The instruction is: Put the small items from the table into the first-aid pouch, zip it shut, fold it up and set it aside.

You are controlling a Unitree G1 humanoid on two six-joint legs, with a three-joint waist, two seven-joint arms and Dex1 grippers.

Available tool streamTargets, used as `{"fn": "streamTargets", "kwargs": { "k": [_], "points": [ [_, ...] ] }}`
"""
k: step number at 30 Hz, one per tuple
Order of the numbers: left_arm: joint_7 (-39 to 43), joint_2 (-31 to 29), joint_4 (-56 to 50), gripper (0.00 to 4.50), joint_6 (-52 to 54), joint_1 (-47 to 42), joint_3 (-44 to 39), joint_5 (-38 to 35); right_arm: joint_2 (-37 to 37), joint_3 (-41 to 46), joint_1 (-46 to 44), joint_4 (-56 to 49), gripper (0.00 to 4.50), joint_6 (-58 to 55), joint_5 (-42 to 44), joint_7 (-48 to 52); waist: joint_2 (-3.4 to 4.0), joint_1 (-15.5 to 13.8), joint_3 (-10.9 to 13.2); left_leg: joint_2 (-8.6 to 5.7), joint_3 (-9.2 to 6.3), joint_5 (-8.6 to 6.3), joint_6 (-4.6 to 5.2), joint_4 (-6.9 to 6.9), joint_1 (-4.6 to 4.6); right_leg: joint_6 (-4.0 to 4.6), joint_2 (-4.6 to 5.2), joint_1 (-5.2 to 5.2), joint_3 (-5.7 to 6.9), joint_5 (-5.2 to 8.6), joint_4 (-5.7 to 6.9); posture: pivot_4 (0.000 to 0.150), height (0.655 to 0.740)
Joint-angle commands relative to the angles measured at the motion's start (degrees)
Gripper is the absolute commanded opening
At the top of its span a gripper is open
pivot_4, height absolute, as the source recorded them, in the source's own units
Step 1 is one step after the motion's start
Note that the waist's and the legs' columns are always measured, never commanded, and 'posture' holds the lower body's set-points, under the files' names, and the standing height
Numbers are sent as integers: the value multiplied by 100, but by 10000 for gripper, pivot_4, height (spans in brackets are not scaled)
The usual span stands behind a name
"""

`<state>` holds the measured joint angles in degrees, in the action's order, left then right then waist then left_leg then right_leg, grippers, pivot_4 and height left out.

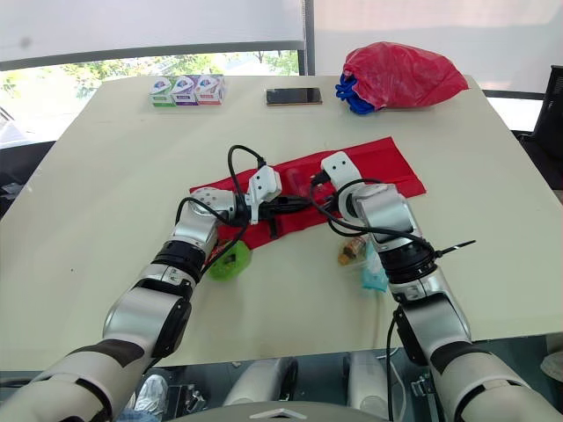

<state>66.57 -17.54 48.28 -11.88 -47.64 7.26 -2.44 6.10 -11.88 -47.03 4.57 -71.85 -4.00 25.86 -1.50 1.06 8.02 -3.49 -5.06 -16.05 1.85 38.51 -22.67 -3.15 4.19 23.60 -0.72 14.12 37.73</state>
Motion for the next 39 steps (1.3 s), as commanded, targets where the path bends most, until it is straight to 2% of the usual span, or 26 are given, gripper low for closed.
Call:
{"fn": "streamTargets", "kwargs": {
  "k": [1, 2, 4, 5, 7, 18, 22, 23, 27, 39],
  "points": [
    [61, 72, -169, 0, -28, -63, 47, -50, -156, 141, -177, -138, 124, 140, 108, -248, 0, 2, 0, 0, 0, 0, 0, 0, 0, 0, 0, 0, 0, 0, 1, 1500, 7400],
    [63, 71, -168, 0, -26, -68, 45, -49, -170, 152, -170, -135, 124, 182, 120, -298, 0, 2, 0, 0, 0, 0, 0, 0, 0, 0, 0, 0, 0, 0, 1, 1500, 7400],
    [67, 65, -170, 0, -22, -74, 41, -49, -173, 166, -137, -180, 10203, 208, 171, -343, 0, 5, 0, -1, 0, 0, 0, 0, 0, 0, 0, 0, 0, 0, 3, 1500, 7400],
    [68, 53, -162, 0, -20, -79, 36, -48, -162, 185, -91, -274, 12809, 172, 234, -324, 0, 8, 0, -1, 0, 0, 0, 0, 0, 0, 0, 0, 0, 0, 2, 1500, 7400],
    [56, 21, -110, 0, -34, -99, 20, -37, -49, 195, 20, -547, 22011, 69, 390, -199, 0, 9, 0, -1, 0, 0, 0, 0, 0, 0, -1, 0, 0, 0, 2, 1500, 7400],
    [-9, -48, 141, 0, -66, -281, -44, -21, 1371, 109, 463, -1820, 22011, -134, 1321, 744, -1, 12, -1, -1, -2, 0, 1, -2, 0, 0, -2, -2, 1, 0, -1, 1500, 7400],
    [10, -42, 191, 0, -98, -307, -38, -23, 1727, -153, 680, -1683, 3042, 386, 1312, 822, -1, 10, -1, -2, 1, -1, 2, -2, 1, 0, -1, -2, 0, 0, -10, 1500, 7400],
    [13, -41, 200, 0, -103, -312, -37, -24, 1733, -230, 710, -1586, 1469, 537, 1278, 792, -1, 12, -1, -2, 1, -1, 2, -2, 1, 0, -1, -2, -1, 0, -9, 1500, 7400],
    [19, -34, 237, 0, -124, -334, -31, -15, 1712, -560, 756, -1159, 1469, 1177, 1093, 721, -1, 23, -1, -1, 0, -1, 1, -2, 1, 0, -2, -1, -1, 0, -9, 1500, 7400],
    [155, 7, 79, 0, -114, -305, 23, -33, 509, -366, -132, 968, 1469, 2970, 795, 103, -4, 82, -3, -1, -5, 0, 0, -5, 3, 0, -1, -1, 2, 0, -7, 1500, 7400]
  ]
}}
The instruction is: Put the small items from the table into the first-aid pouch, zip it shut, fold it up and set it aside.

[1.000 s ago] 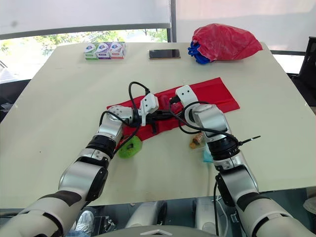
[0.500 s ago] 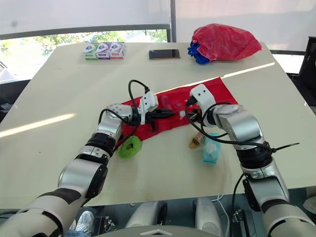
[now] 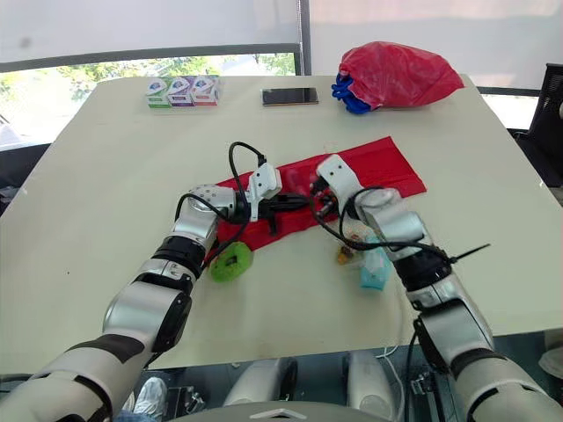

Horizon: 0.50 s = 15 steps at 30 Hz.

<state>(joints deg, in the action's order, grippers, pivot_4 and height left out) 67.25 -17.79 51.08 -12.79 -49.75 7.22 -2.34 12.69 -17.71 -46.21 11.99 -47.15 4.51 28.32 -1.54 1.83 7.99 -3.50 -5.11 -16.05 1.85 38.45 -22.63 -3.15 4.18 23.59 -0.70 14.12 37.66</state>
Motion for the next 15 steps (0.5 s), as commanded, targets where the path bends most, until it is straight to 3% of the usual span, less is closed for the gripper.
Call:
{"fn": "streamTargets", "kwargs": {
  "k": [1, 7, 12, 15],
  "points": [
    [95, 31, -211, 0, -25, -81, 31, -43, -212, 257, -266, 355, 1469, 613, -65, -185, -1, 11, 0, 0, -2, 0, 0, -1, 0, 0, 1, 0, 0, 0, 1, 1500, 7400],
    [77, 10, -144, 0, -67, -87, 31, -15, -240, 414, -170, 441, 1469, 809, -62, -209, 0, 43, 0, -3, -1, 0, 0, -2, 0, 0, 3, 0, -1, 0, 3, 1500, 7400],
    [12, -74, 28, 0, -177, -145, 19, 58, 339, 337, 510, -873, 1469, 653, 147, 440, 0, 37, 0, -3, -5, 0, 0, -3, -1, 0, 3, 0, 0, 0, 3, 1500, 7400],
    [1, -149, 197, 0, -314, -227, 14, 118, 852, 713, 1196, -2162, 1469, 625, 561, 827, 0, 45, 0, -6, -6, -1, 1, -3, -1, -1, 1, -1, -2, 0, -2, 1500, 7400]
  ]
}}
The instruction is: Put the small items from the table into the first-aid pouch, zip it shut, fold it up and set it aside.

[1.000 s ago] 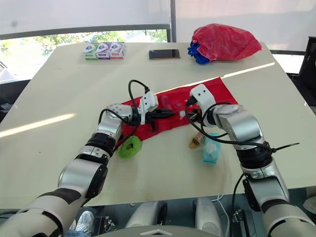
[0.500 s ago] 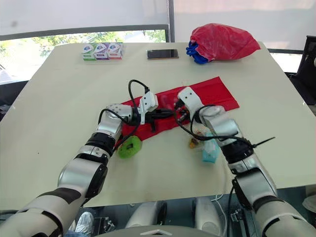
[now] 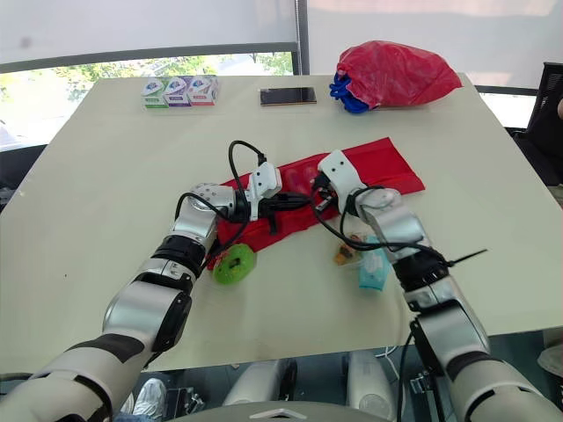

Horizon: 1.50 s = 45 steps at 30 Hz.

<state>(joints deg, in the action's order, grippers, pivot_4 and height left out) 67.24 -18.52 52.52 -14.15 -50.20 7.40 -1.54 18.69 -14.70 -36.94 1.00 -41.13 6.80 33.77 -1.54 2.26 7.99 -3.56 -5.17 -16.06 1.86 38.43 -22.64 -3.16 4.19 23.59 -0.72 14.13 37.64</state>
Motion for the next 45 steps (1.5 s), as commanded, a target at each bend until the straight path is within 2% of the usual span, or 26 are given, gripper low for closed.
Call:
{"fn": "streamTargets", "kwargs": {
  "k": [1, 4, 5, 9, 13, 18, 23, 27, 31, 35, 40, 43, 45],
  "points": [
    [6, -96, 106, 0, -213, -210, -10, 51, 398, 561, 478, -1408, 1469, 3, 468, 366, 0, -3, 0, 0, -2, 0, 0, 0, 0, 0, -1, 0, -1, 0, 1, 1500, 7400],
    [40, -176, 305, 0, -339, -299, -37, 81, 890, 1145, 1258, -2372, 1469, 24, 877, 625, -1, -33, 0, 0, -5, 0, 0, 1, 0, 0, -1, -1, 1, 0, -1, 1500, 7400],
    [101, -214, 356, 0, -385, -318, -54, 64, 1098, 1451, 1607, -2655, 1469, 351, 979, 790, -4, -28, -2, -2, -3, -1, 1, 1, 0, 0, 0, -2, 0, 0, -6, 1500, 7400],
    [637, -419, 499, 0, -442, -396, -136, -73, 1964, 3169, 2858, -3503, 1469, 319, 2240, 1867, -6, -92, -1, -2, -1, -2, 3, 0, 1, -2, -1, -4, 0, 1, -11, 1500, 7400],
    [1013, -606, 679, 0, -575, -464, -126, -55, 2726, 4315, 3580, -3557, 19001, 272, 2948, 2587, -7, -105, -2, 1, 7, -8, 13, 0, 29, -2, -5, -23, -16, 1, -6, 1500, 7400],
    [1527, -824, 911, 0, -741, -615, -132, -37, 3548, 5619, 4256, -3301, 44638, 361, 3520, 3650, -9, -146, 2, 7, 11, -26, 44, -5, 63, -3, -11, -61, -15, 2, -25, 1500, 7400],
    [1789, -1055, 1223, 0, -903, -854, -132, 66, 3997, 6157, 4502, -3134, 44638, 275, 3800, 4171, -10, -168, 6, 8, 8, -27, 45, -1, 68, -4, -7, -76, -10, 2, -31, 1500, 7400],
    [1877, -1063, 1330, 0, -979, -952, -137, 76, 4053, 5917, 4424, -3188, 44638, 314, 3863, 3987, -13, -168, 6, 9, 3, -27, 45, -2, 69, -4, -7, -80, -5, 2, -34, 1500, 7400],
    [2151, -1032, 1300, 0, -1001, -968, -146, 34, 4019, 5166, 4232, -3289, 44638, 408, 3529, 3449, -13, -168, 6, 9, 3, -25, 43, -1, 68, -4, -4, -80, -5, 2, -36, 1500, 7400],
    [2228, -1001, 1270, 0, -973, -981, -147, 38, 4137, 3963, 3629, -3215, 44638, 669, 3026, 3159, -12, -160, 6, 9, 4, -21, 36, 0, 68, -4, -4, -79, -5, 2, -36, 1500, 7400],
    [2228, -943, 1226, 0, -1032, -985, -131, 56, 4065, 2045, 2266, -2539, 44638, 1137, 1990, 3217, -10, -165, 10, 8, 5, -16, 27, 0, 68, -5, -4, -77, -4, 3, -40, 1500, 7400],
    [2209, -904, 1184, 0, -1061, -974, -125, 59, 3827, 713, 1263, -1763, 44638, 1588, 748, 3141, -14, -145, 12, 7, -2, -14, 22, -1, 58, -6, -5, -73, 4, 2, -51, 1500, 7400],
    [2184, -878, 1158, 0, -1098, -964, -118, 63, 3690, 129, 877, -1379, 44638, 1826, 301, 3344, -12, -134, 12, 6, 5, -13, 21, 1, 57, -12, -5, -67, -3, -2, -50, 1500, 7400]
  ]
}}
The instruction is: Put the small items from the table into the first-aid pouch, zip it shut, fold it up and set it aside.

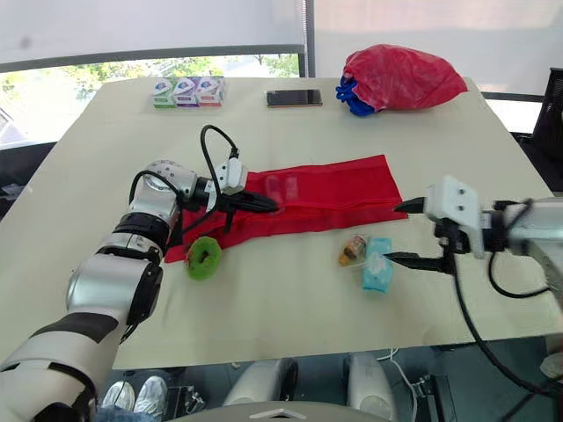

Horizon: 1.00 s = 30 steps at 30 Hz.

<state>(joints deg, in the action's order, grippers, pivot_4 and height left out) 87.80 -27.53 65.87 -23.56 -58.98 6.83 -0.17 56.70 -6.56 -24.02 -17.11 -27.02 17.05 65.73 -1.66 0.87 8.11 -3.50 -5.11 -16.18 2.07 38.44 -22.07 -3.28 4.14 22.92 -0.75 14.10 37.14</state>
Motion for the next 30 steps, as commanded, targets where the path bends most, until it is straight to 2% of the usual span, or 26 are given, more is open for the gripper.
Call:
{"fn": "streamTargets", "kwargs": {
  "k": [1, 9, 15, 21, 22, 23, 25, 27, 30],
  "points": [
    [122, 40, -189, 0, -155, -84, -66, -82, -190, -901, -559, 584, 44638, 515, -873, 250, 0, -2, 0, 0, 1, 0, 0, 1, 1, 0, 0, 0, -1, 0, 1, 1500, 7400],
    [115, 79, -203, 0, -185, -59, -82, -95, -964, -1887, -1289, 1387, 44638, 964, -1806, 379, 0, -3, 0, -2, -6, 1, -1, 1, -10, -2, 0, 8, 3, -3, -4, 1500, 7400],
    [94, 72, -196, 0, -198, -42, -88, -94, -1410, -1865, -1433, 1513, 44638, 928, -1891, 376, 0, -7, 0, -2, -7, 1, -2, 1, -10, -2, -1, 8, 3, -3, -4, 1500, 7400],
    [70, 70, -182, 0, -217, 2, -82, -82, -1383, -1854, -1433, 1391, 44638, 744, -1874, 669, 1, -2, 0, -3, -7, 1, -1, 1, -10, -1, -1, 9, 3, -3, -4, 1500, 7400],
    [49, 74, -182, 0, -224, 6, -82, -77, -1396, -1856, -1417, 1423, 40729, 734, -1900, 655, 1, -2, 0, -3, -7, 1, -1, 1, -10, -1, -1, 8, 3, -3, -4, 1500, 7400],
    [39, 77, -182, 0, -228, 9, -82, -76, -1414, -1854, -1402, 1435, 39472, 681, -1902, 656, 0, -2, 0, -3, -7, 1, -1, 1, -10, -1, -1, 8, 3, -3, -4, 1500, 7400],
    [32, 88, -191, 0, -226, 18, -84, -82, -1449, -1866, -1364, 1433, 31797, 648, -1901, 660, 1, -3, 0, -3, -6, 1, -1, 1, -10, -1, -1, 8, 2, -3, -4, 1500, 7400],
    [34, 91, -196, 0, -223, 24, -84, -85, -1502, -1840, -1343, 1370, 20198, 555, -1846, 652, 1, -1, 0, -3, -7, 1, -1, 1, -10, -1, -1, 9, 3, -3, -4, 1500, 7400],
    [39, 84, -197, 0, -224, 27, -87, -88, -1528, -1762, -1347, 1237, 6247, 346, -1795, 624, -1, 0, -3, -3, -6, 1, -1, 1, -9, -1, -1, 8, 2, -3, -3, 1500, 7400]
  ]
}}
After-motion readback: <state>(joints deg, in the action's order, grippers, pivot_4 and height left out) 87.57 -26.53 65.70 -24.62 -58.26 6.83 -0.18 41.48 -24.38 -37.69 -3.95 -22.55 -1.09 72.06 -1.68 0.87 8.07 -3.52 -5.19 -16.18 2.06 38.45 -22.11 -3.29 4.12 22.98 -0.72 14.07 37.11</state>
